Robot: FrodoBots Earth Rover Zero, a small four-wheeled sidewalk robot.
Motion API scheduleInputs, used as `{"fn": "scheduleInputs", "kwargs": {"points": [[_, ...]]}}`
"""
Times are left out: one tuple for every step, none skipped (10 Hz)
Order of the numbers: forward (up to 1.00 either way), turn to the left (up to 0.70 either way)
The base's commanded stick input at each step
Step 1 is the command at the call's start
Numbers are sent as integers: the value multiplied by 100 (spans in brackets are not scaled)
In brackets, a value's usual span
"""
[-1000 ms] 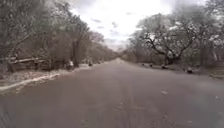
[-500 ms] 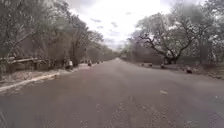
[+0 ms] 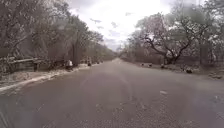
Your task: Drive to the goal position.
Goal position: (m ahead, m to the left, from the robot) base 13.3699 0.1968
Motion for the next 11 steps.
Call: {"fn": "scheduleInputs", "kwargs": {"points": [[70,0],[70,0],[70,0],[70,0],[70,0],[70,0],[70,0],[70,0],[70,0],[70,0],[70,0]]}}
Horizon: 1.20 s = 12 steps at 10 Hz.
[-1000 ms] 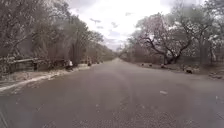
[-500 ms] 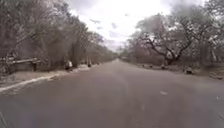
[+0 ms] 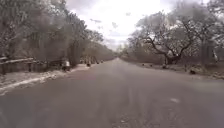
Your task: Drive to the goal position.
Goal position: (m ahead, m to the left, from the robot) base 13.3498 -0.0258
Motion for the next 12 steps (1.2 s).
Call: {"fn": "scheduleInputs", "kwargs": {"points": [[70,0],[70,0],[70,0],[70,0],[70,0],[70,0],[70,0],[70,0],[70,0],[70,0],[70,0],[70,0]]}}
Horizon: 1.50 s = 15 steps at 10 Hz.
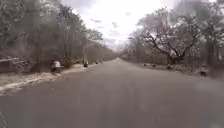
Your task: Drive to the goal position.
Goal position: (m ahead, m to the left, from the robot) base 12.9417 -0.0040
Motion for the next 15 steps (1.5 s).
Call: {"fn": "scheduleInputs", "kwargs": {"points": [[70,0],[70,0],[70,0],[70,0],[70,0],[70,0],[70,0],[70,0],[70,0],[70,0],[70,0],[70,0],[70,0],[70,0],[70,0]]}}
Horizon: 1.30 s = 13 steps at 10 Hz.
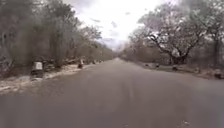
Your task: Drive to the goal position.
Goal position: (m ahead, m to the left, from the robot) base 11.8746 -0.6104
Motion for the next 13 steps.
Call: {"fn": "scheduleInputs", "kwargs": {"points": [[70,0],[70,0],[70,0],[70,0],[70,0],[70,0],[70,0],[70,0],[70,0],[70,0],[70,0],[70,0],[70,0]]}}
